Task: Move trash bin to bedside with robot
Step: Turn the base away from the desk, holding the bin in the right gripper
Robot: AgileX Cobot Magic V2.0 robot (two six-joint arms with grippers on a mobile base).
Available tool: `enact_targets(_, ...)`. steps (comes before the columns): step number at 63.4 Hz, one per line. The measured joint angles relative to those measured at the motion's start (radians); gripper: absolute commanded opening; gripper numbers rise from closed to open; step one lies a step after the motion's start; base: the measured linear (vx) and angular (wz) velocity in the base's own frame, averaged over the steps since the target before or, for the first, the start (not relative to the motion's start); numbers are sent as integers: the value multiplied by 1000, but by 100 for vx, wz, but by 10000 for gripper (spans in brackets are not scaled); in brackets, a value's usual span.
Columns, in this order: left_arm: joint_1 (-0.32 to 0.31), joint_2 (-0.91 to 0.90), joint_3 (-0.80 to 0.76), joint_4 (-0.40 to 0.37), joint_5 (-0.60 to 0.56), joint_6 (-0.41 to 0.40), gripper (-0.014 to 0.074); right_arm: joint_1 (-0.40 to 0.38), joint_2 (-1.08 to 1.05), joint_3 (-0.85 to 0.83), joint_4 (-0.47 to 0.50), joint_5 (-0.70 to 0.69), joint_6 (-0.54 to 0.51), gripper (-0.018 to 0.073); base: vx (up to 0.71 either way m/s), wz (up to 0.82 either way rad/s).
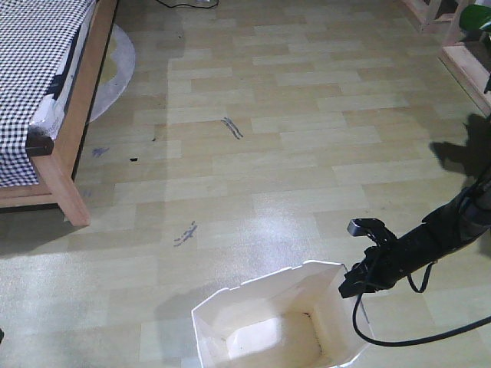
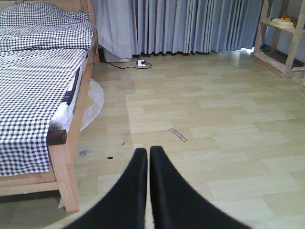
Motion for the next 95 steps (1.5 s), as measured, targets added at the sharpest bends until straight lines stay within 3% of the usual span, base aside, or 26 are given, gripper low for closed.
enact_targets(95,0,0,0,0,0,0,-6,0,0,0,4,6,0,-3,33,4)
